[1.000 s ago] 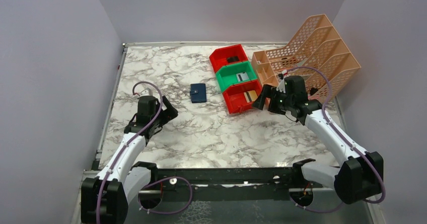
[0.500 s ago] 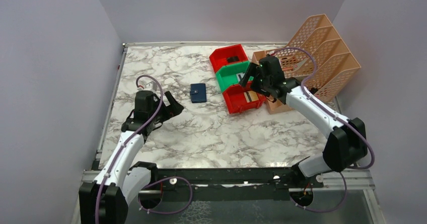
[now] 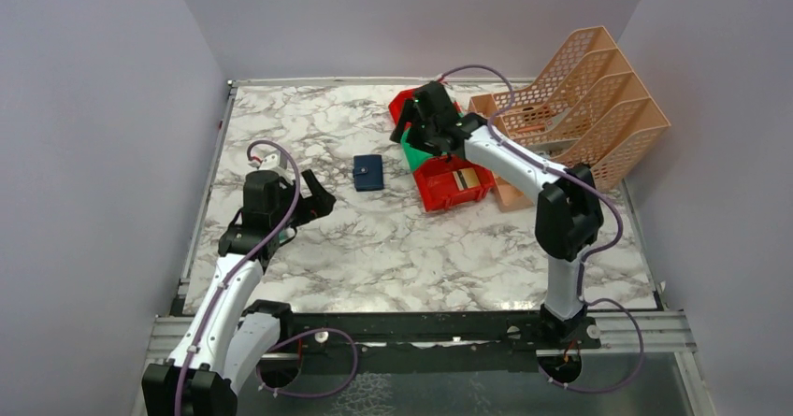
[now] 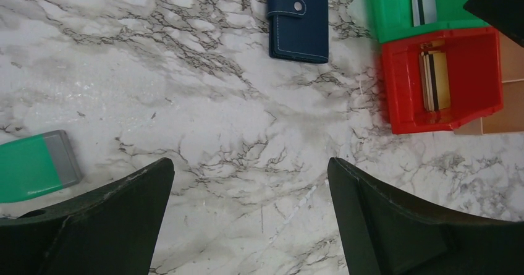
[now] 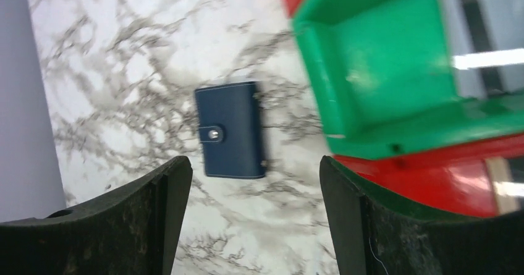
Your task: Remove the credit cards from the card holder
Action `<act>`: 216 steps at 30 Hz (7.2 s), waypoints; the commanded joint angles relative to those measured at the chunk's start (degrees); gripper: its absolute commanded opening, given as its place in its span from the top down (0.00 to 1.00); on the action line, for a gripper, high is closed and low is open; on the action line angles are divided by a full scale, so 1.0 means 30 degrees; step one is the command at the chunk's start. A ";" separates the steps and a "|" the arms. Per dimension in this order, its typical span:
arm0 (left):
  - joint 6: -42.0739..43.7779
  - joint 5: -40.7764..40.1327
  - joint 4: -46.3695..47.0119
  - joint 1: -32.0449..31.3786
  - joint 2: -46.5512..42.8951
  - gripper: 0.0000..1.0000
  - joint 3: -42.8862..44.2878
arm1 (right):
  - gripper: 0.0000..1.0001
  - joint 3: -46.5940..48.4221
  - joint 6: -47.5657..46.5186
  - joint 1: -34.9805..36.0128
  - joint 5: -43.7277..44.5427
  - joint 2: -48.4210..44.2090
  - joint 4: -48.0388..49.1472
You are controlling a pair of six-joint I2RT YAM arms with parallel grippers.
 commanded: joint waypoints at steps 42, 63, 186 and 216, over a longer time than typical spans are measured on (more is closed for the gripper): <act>-0.0598 -0.3545 -0.1035 0.0082 -0.2296 0.02 0.0049 | 0.21 -1.3387 -0.6782 0.6350 -0.3458 -0.7008 0.1421; 0.2665 -0.3482 -0.1736 0.0101 -0.0946 0.01 0.1057 | 0.01 -0.1646 0.1205 0.1969 0.7970 -0.3098 -0.4268; 0.2482 -0.3239 -0.1710 0.0100 -0.0215 0.01 0.0906 | 0.34 -0.7754 -1.1716 0.3484 -0.0416 -0.2930 0.3846; 0.0719 0.7421 0.1108 -0.1854 -0.0373 0.14 -0.0033 | 0.33 -2.2108 0.0592 0.3499 -0.7527 -1.4153 0.6533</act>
